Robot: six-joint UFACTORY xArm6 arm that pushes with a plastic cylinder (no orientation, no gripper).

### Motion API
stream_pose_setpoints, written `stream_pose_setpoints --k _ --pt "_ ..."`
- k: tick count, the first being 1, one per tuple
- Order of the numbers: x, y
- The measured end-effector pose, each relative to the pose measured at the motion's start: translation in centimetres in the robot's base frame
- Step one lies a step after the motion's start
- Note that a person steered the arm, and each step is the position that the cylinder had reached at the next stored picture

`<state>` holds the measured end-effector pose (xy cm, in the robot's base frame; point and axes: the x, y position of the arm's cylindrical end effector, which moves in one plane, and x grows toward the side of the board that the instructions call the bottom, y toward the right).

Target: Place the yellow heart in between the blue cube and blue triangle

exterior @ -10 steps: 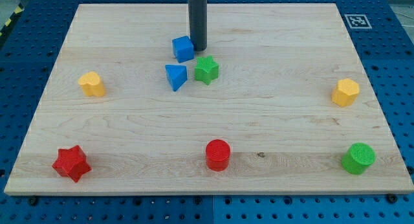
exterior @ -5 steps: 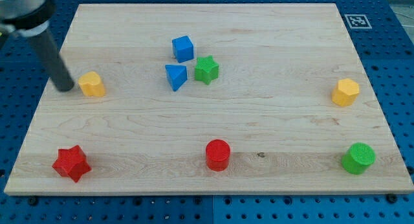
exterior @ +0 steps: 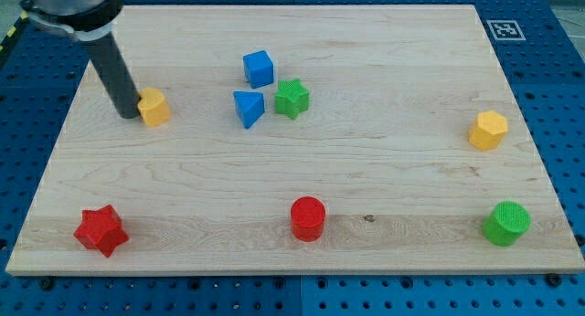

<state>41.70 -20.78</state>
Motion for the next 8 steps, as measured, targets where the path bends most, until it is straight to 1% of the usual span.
stream_pose_setpoints --k 1,2,3,4,5,6,7,8 --pt "0.3 0.7" --pt "1.9 1.9" --pt "2.3 3.6" --pt "1.4 3.7" --pt "-0.8 4.2" --pt "-2.3 6.0" --pt "-2.4 8.5" --pt "-2.5 9.8"
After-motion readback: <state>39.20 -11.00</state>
